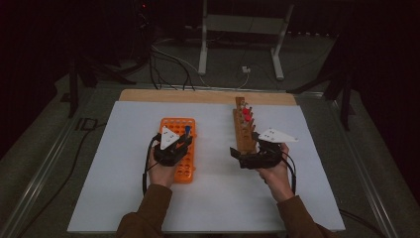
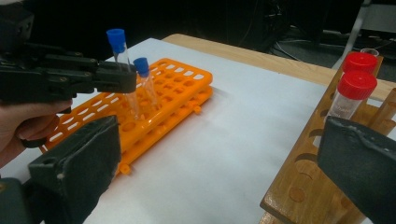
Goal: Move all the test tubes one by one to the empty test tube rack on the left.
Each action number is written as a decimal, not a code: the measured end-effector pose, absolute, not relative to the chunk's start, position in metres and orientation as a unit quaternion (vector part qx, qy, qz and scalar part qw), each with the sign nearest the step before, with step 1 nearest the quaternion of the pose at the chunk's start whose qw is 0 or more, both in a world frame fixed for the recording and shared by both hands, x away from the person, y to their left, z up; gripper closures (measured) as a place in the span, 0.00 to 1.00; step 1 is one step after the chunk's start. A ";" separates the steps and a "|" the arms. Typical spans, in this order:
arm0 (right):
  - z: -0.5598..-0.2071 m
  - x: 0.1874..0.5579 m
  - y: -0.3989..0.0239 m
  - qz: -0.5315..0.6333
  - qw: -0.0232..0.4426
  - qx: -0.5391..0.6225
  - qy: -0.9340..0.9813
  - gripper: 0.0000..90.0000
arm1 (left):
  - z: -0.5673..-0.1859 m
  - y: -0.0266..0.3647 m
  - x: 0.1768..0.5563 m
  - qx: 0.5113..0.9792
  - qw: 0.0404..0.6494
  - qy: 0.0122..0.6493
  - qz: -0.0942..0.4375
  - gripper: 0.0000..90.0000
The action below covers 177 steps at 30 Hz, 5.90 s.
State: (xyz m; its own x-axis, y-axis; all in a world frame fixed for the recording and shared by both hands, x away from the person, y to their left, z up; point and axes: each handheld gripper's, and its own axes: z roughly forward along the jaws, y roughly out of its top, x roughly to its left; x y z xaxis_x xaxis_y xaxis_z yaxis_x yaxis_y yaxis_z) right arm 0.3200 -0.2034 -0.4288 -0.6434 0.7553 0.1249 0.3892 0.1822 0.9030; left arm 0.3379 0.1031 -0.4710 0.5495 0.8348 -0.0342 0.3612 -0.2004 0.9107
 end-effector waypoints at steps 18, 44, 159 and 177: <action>-0.432 0.320 -0.200 0.509 0.173 0.378 0.754 0.00 | -0.477 0.097 0.341 0.774 0.407 0.433 0.218 0.85; -0.434 0.319 -0.201 0.510 0.169 0.377 0.754 0.00 | -0.482 0.098 0.343 0.767 0.393 0.464 0.203 0.67; -0.401 0.386 -0.222 0.491 0.274 0.407 0.720 0.83 | -0.456 0.161 0.299 0.681 0.516 0.454 0.253 0.00; -0.411 0.365 -0.201 0.498 0.228 0.374 0.749 0.83 | -0.456 0.153 0.297 0.690 0.511 0.444 0.255 0.00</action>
